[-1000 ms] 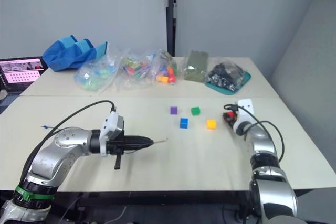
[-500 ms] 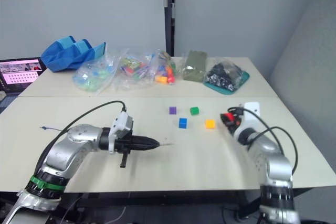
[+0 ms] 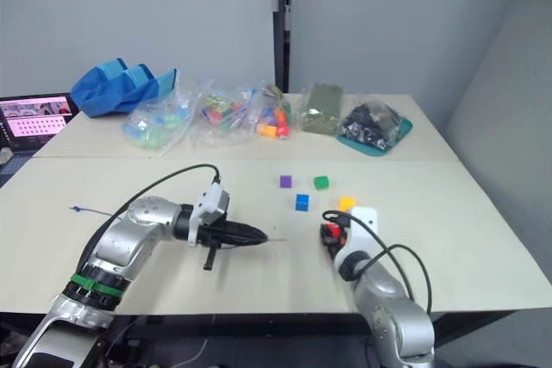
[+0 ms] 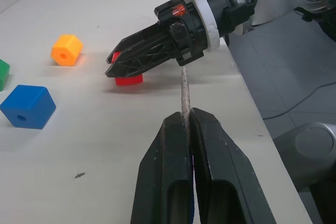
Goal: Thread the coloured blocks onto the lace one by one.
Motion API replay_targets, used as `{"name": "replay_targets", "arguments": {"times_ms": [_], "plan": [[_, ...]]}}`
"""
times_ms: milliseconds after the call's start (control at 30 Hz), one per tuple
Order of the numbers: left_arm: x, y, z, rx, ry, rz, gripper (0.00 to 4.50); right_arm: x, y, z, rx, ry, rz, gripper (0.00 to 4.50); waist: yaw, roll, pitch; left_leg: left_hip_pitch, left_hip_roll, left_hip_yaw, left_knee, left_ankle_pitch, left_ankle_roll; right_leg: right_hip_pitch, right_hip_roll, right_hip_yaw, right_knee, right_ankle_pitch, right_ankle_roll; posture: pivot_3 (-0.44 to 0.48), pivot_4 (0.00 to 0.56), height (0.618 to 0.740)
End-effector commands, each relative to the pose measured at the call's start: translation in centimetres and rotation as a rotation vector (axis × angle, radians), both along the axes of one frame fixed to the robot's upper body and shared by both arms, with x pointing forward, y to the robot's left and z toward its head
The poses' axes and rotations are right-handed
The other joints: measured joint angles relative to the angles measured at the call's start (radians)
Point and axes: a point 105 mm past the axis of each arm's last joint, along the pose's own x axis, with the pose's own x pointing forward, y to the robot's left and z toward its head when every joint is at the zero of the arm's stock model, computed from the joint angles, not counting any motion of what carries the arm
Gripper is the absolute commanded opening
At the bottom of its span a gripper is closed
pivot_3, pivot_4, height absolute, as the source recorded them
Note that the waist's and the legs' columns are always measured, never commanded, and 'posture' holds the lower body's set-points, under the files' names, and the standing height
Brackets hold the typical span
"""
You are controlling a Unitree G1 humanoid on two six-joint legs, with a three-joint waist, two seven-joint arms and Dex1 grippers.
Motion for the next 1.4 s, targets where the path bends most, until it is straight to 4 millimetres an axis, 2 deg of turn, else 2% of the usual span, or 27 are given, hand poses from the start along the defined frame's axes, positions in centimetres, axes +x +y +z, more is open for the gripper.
{"name": "replay_targets", "arguments": {"times_ms": [33, 67, 200, 267, 300, 400, 533, 600, 700, 767, 867, 1000, 1167, 1333, 1400], "plan": [[-0.2, -0.2, 0.5, 0.006, -0.034, -0.026, 0.00, -0.2, 0.3, 1.3, 0.081, -0.042, 0.022, 1.18, 0.000, 0.000, 0.000, 0.000, 0.000, 0.000, 0.000, 0.000, 0.000, 0.000, 0.000, 0.000, 0.000, 0.000, 0.000, 0.000, 0.150, 0.717], [-0.2, -0.2, 0.4, 0.011, -0.035, -0.025, 0.00, -0.1, 0.1, 1.6, 0.110, -0.047, 0.018, 2.22, 0.000, 0.000, 0.000, 0.000, 0.000, 0.000, 0.000, 0.000, 0.000, 0.000, 0.000, 0.000, 0.000, 0.000, 0.000, 0.000, 0.150, 0.717], [-0.1, 0.1, 0.4, 0.016, -0.038, -0.011, 0.00, 0.0, -0.7, 3.4, 0.186, -0.099, 0.029, 3.57, 0.002, 0.000, 0.000, 0.000, 0.000, 0.000, 0.000, 0.000, 0.000, 0.000, 0.000, 0.000, 0.000, 0.000, 0.000, 0.000, 0.150, 0.717], [-0.2, 0.3, 0.4, 0.014, -0.039, 0.000, 0.00, -0.3, -1.1, 4.4, 0.167, -0.133, 0.070, 4.26, 0.001, 0.000, 0.000, 0.000, 0.000, 0.000, 0.000, 0.000, 0.000, 0.000, 0.000, 0.000, 0.000, 0.000, 0.000, 0.000, 0.150, 0.717], [-0.2, 0.4, 0.4, 0.014, -0.040, 0.006, 0.00, -0.4, -1.4, 4.8, 0.156, -0.142, 0.089, 4.47, 0.001, 0.000, 0.000, 0.000, 0.000, 0.000, 0.000, 0.000, 0.000, 0.000, 0.000, 0.000, 0.000, 0.000, 0.000, 0.000, 0.150, 0.717], [-0.2, 0.8, 0.1, 0.010, -0.038, 0.034, 0.00, -0.8, -1.9, 6.5, 0.092, -0.174, 0.240, 4.47, 0.000, 0.000, 0.000, 0.000, 0.000, 0.000, 0.000, 0.000, 0.000, 0.000, 0.000, 0.000, 0.000, 0.000, 0.000, 0.000, 0.150, 0.717], [-0.5, 1.0, -0.1, 0.001, -0.035, 0.061, 0.00, -1.0, -1.5, 8.3, -0.063, -0.197, 0.493, 4.47, -0.001, 0.000, 0.000, 0.000, 0.000, 0.000, -0.001, 0.000, 0.001, 0.000, 0.000, 0.000, 0.000, 0.000, 0.000, 0.000, 0.150, 0.717], [-0.6, 1.0, -0.2, 0.000, -0.036, 0.070, 0.00, -1.6, -0.8, 8.4, -0.188, -0.200, 0.660, 4.47, -0.001, 0.000, 0.000, 0.000, 0.000, 0.000, 0.000, -0.001, 0.001, 0.000, 0.000, 0.000, -0.001, 0.000, 0.000, 0.000, 0.150, 0.717], [-0.8, 1.0, -0.4, -0.006, -0.036, 0.089, 0.00, -2.5, -0.2, 7.4, -0.466, -0.196, 0.926, 4.47, 0.000, 0.000, 0.000, 0.000, 0.000, 0.000, 0.001, -0.002, 0.003, 0.001, 0.000, 0.000, -0.002, 0.000, 0.000, 0.000, 0.150, 0.717], [-1.0, 0.9, -0.5, -0.015, -0.038, 0.103, 0.00, -2.2, -0.2, 7.3, -0.550, -0.222, 1.018, 4.47, 0.000, 0.000, 0.000, 0.000, 0.000, 0.000, 0.001, -0.002, 0.003, 0.001, 0.000, 0.000, -0.003, 0.000, 0.000, 0.000, 0.150, 0.717], [-1.2, 0.8, -0.6, -0.025, -0.040, 0.119, 0.00, -1.4, -0.4, 7.3, -0.619, -0.247, 1.103, 4.47, 0.000, 0.000, 0.001, 0.000, 0.000, 0.000, 0.001, -0.002, 0.003, 0.001, 0.000, 0.000, -0.003, 0.000, 0.000, 0.000, 0.150, 0.717], [-1.7, 0.6, -0.9, -0.037, -0.042, 0.145, 0.00, 0.4, -1.0, 6.1, -0.793, -0.248, 1.217, 4.47, 0.000, 0.000, 0.001, 0.000, 0.000, 0.000, 0.001, -0.002, 0.003, 0.001, 0.000, 0.000, -0.003, 0.000, 0.000, 0.000, 0.150, 0.717], [-2.1, 1.0, -1.9, 0.058, -0.075, 0.164, 0.00, 2.2, -1.4, 4.0, -0.885, -0.228, 1.289, 4.47, 0.003, 0.000, 0.001, 0.000, 0.000, 0.000, 0.001, -0.002, 0.003, 0.001, 0.000, 0.000, -0.003, 0.000, 0.000, 0.000, 0.150, 0.717], [-2.3, 0.8, -1.3, 0.011, -0.066, 0.187, 0.00, 3.1, -1.0, 3.4, -0.874, -0.231, 1.311, 4.47, 0.007, 0.000, 0.001, 0.000, 0.000, 0.000, 0.001, -0.001, 0.002, 0.001, 0.000, 0.000, -0.003, 0.000, 0.000, 0.000, 0.150, 0.717], [-2.2, 0.9, -1.2, 0.006, -0.066, 0.204, 0.00, 3.4, -0.8, 2.8, -0.893, -0.220, 1.323, 3.93, 0.008, 0.000, 0.001, 0.000, 0.000, 0.000, 0.001, -0.001, 0.002, 0.001, 0.000, 0.000, -0.003, 0.000, 0.000, 0.000, 0.150, 0.717]]}}
